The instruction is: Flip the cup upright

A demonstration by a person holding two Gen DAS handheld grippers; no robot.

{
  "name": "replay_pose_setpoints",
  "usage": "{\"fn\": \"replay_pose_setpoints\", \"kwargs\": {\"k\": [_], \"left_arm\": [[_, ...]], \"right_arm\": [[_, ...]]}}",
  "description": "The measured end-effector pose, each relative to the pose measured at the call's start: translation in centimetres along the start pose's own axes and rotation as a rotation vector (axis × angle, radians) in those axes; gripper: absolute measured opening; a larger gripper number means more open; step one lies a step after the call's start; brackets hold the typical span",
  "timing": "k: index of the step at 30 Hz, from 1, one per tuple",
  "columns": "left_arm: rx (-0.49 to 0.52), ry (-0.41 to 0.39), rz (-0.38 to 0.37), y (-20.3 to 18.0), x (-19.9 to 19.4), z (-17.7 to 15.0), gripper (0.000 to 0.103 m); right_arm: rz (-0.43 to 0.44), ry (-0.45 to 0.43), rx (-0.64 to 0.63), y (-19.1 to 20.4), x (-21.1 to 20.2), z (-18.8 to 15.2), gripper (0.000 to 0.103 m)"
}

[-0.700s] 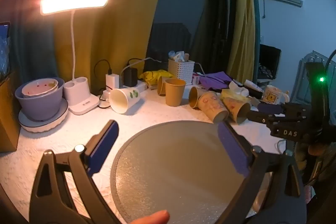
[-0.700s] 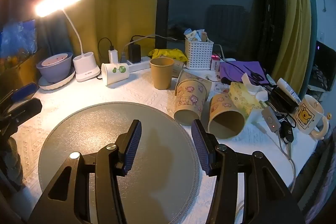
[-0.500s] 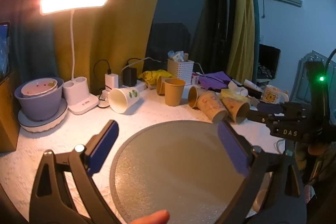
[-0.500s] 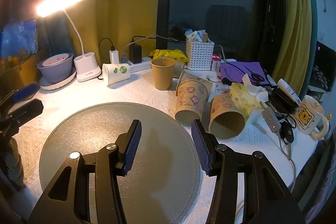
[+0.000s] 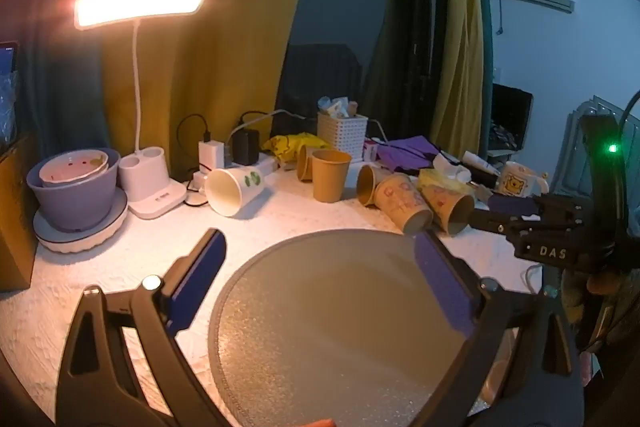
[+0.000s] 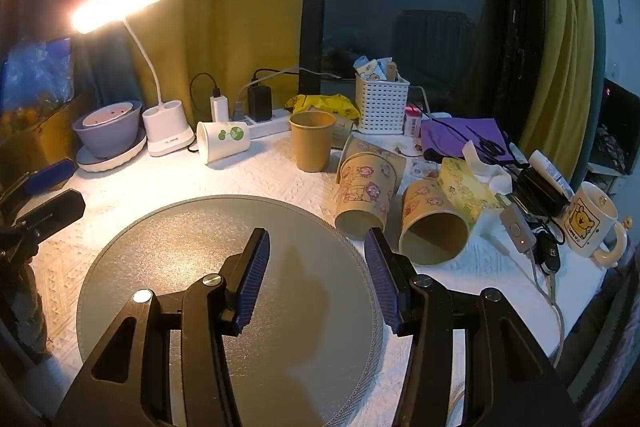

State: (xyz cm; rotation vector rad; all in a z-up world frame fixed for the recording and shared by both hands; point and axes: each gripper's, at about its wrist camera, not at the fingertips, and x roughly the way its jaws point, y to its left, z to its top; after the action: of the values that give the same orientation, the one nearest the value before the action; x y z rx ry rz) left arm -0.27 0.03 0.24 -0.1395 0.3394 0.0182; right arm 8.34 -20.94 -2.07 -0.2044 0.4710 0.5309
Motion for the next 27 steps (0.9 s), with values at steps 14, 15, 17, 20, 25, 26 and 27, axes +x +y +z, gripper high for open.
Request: {"fn": "replay_pose_setpoints", "kwargs": {"k": [14,15,17,20,25,26,27], "left_arm": [[0.003,0.003,0.001,-0.25,0.1,-0.16,0.096],[0.004,0.004,0.001,-0.25,0.11,-0.16,0.096],[0.007,0.005,0.001,-0.35,0.13,-0.23,0.096],[0.012,0.009,-0.001,-0.66,0.22,-0.47,0.096],[0.014,0.01,-0.001,-0.74,0.23,-0.56,0.096],[0.013,0.01,-0.002,-0.71,0.26,-0.52,0.096],[0.014,0.01,-0.001,-0.73,0.27,-0.52,0.096]], "right_arm": [[0.0,-0.002,0.0,-0.13,-0.15,0.15,0.052],[0.001,-0.002,0.0,-0.14,-0.14,0.16,0.052],[0.001,-0.002,0.0,-0.25,-0.18,0.12,0.052],[0.001,-0.002,0.001,-0.15,-0.4,0.15,0.052],[0.0,-0.003,0.002,-0.19,-0.22,0.38,0.052],[0.001,-0.004,0.001,-0.21,-0.22,0.37,0.052],[0.0,-0.004,0.001,-0.2,-0.22,0.37,0.052]]}}
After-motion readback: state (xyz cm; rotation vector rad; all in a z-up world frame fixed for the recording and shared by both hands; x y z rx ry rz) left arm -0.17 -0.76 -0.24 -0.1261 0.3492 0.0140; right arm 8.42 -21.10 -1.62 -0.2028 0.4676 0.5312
